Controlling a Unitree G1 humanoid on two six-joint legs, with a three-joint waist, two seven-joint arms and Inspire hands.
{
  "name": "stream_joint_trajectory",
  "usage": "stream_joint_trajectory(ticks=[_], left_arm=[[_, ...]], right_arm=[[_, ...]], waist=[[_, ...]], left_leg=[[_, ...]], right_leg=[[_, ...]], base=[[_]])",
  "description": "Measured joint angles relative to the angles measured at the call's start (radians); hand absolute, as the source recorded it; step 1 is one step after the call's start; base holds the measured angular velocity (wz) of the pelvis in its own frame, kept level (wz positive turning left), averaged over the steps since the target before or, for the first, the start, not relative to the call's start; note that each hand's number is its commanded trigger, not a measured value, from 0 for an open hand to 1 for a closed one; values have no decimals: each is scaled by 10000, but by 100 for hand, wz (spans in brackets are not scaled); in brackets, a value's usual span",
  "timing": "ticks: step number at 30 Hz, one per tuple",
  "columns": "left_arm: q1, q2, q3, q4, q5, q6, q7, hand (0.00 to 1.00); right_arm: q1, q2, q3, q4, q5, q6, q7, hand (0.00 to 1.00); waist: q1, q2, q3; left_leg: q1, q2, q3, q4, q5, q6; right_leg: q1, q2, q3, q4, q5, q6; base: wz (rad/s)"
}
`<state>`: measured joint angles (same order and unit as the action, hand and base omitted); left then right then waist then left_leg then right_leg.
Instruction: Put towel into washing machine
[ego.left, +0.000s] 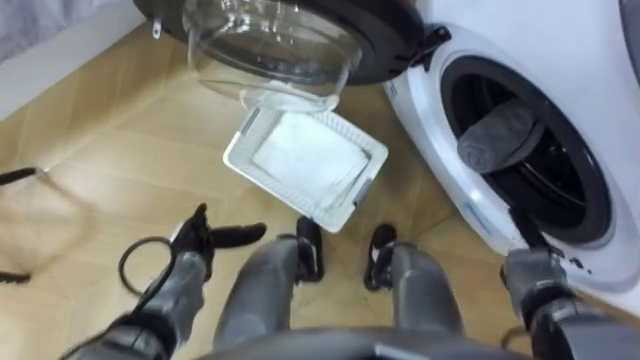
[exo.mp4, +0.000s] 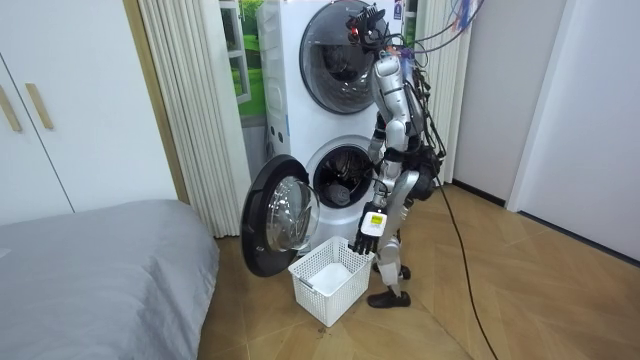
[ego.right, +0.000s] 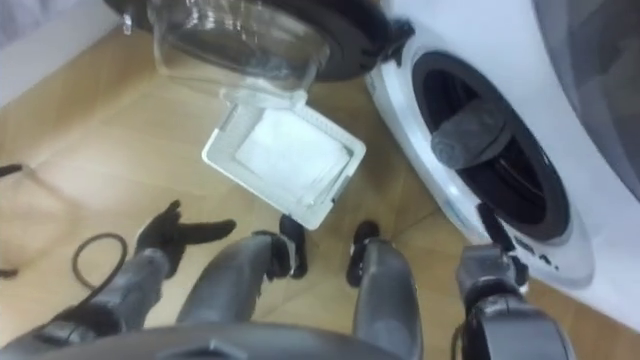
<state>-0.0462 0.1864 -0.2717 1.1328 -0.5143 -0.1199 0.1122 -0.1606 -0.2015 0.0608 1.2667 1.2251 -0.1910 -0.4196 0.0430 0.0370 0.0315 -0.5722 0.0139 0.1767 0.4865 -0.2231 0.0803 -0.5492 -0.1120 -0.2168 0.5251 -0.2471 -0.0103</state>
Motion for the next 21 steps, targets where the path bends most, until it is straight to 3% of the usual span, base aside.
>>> stream_joint_trajectory(ticks=[4, 7, 11, 13, 16, 21], left_arm=[[362, 354, 682, 432, 659, 51, -71, 0], [500, 298, 924, 626, 1164, 132, -84, 0], [924, 206, 1207, 654, 1165, 276, -88, 0], [1291, 179, 1441, 566, 1154, 332, -118, 0], [1668, 178, 1679, 494, 1173, 438, -172, 0], [2086, 64, 2529, 452, 1678, 703, -199, 0]], right_arm=[[422, -75, 575, 581, -3252, 462, 1005, 0], [592, -81, 850, 722, -4784, 838, 1628, 0], [802, 47, 936, 706, -6152, 1027, 2232, 0], [1035, 73, 941, 642, -6667, 1211, 2507, 0], [1385, 37, 943, 485, -7526, 1281, 2823, 0], [1919, 73, 919, 172, -8490, 1509, 3460, 0]], waist=[[83, 55, -41], [167, 60, -49], [139, -48, -140], [137, -172, -224], [173, -306, -275], [183, -399, -274]], left_leg=[[834, -13, -89, -554, 53, -93], [1510, -26, -182, -986, 114, -180], [2393, -91, -288, -1586, 193, -268], [2912, -110, -343, -1862, 229, -316], [3426, -117, -403, -2034, 228, -330], [4234, -116, -415, -2338, 216, -367]], right_leg=[[905, 122, -52, -660, 76, 20], [1662, 237, -155, -1195, 179, 39], [2602, 273, -386, -1762, 219, 31], [3154, 288, -465, -2054, 217, 35], [3766, 374, -492, -2420, 221, 42], [4750, 460, -538, -3060, 311, 99]], base=[[1], [6], [9], [10], [7], [2]])
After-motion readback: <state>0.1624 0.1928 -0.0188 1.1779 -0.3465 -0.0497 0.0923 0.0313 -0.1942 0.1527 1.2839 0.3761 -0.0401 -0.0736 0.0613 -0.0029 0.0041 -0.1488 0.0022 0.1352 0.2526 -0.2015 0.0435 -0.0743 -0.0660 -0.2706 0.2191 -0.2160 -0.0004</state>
